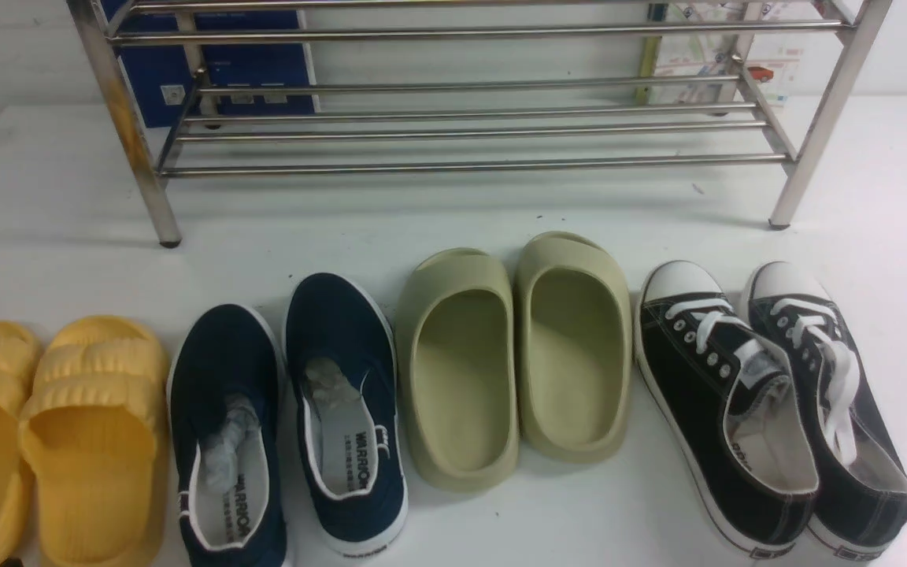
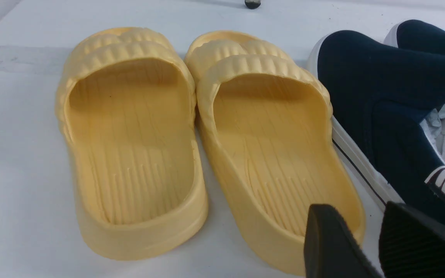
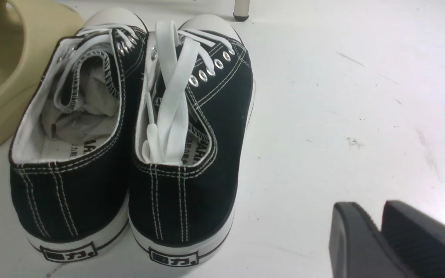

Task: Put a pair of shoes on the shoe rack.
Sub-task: Use the left arm to grab the shoe closest to it

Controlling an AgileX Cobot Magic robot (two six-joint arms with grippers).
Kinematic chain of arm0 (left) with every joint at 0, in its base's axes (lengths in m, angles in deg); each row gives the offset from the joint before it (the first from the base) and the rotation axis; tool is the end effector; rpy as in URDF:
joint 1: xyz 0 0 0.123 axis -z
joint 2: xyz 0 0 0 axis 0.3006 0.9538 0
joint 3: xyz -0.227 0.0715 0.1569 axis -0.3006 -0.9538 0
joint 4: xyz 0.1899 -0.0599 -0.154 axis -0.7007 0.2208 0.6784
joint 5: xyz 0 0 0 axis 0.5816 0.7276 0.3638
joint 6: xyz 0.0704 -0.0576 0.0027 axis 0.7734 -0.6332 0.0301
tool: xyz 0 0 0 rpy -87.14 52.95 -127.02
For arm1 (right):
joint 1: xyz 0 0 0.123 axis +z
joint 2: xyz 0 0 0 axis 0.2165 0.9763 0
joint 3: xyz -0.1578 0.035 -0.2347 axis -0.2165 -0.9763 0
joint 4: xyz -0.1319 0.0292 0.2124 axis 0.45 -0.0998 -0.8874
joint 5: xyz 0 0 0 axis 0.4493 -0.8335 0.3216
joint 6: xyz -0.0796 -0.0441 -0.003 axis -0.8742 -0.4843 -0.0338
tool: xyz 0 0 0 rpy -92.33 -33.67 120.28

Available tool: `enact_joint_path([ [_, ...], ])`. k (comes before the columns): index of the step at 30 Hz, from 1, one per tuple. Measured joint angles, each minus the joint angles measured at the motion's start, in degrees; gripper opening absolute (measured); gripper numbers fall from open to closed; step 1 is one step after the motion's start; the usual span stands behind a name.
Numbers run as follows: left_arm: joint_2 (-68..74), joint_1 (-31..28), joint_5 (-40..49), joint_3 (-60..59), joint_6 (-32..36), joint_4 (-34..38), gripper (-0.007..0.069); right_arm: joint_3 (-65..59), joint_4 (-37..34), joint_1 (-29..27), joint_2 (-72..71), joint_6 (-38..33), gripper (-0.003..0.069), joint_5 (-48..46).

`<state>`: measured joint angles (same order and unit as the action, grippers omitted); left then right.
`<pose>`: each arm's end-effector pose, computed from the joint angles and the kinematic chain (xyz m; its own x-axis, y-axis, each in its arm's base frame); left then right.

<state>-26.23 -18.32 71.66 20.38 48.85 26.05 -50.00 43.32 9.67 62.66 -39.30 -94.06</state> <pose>0.0518 0.0029 0.1676 -0.3217 -0.1120 -0.9402 -0.0729 0.9930 -0.0933 0.0520 -0.0021 0.1740 -0.3032 -0.0010 -0.9529 0.0388 0.9992 -0.0134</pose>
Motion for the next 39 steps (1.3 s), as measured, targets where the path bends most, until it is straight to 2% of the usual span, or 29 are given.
enact_joint_path([
  [23, 0.0, 0.0, -0.8, 0.0, 1.0, -1.3, 0.0230, 0.0, 0.0, 0.0, 0.0, 0.0, 0.0178, 0.0],
  [28, 0.0, 0.0, -14.9, 0.0, -1.8, 3.6, 0.0236, 0.0, 0.0, 0.0, 0.0, 0.0, 0.0185, 0.0],
  [31, 0.0, 0.0, -29.0, 0.0, -5.9, 8.1, 0.0237, 0.0, 0.0, 0.0, 0.0, 0.0, 0.0189, 0.0],
  [33, 0.0, 0.0, -34.6, 0.0, -7.0, 9.6, 0.0237, 0.0, 0.0, 0.0, 0.0, 0.0, 0.0191, 0.0],
  [35, 0.0, 0.0, -46.0, 0.0, -8.6, 11.1, 0.0237, 0.0, 0.0, 0.0, 0.0, 0.0, 0.0197, 0.0],
  [37, 0.0, 0.0, -50.2, 0.8, -9.5, 11.5, 0.0237, 0.0, 0.0, 0.0, 0.0, 0.0, 0.0201, 0.0],
  [39, 0.0, 0.0, -50.1, 2.8, -9.8, 11.5, 0.0237, 0.0, 0.0, 0.0, 0.0, 0.0, 0.0203, 0.0],
])
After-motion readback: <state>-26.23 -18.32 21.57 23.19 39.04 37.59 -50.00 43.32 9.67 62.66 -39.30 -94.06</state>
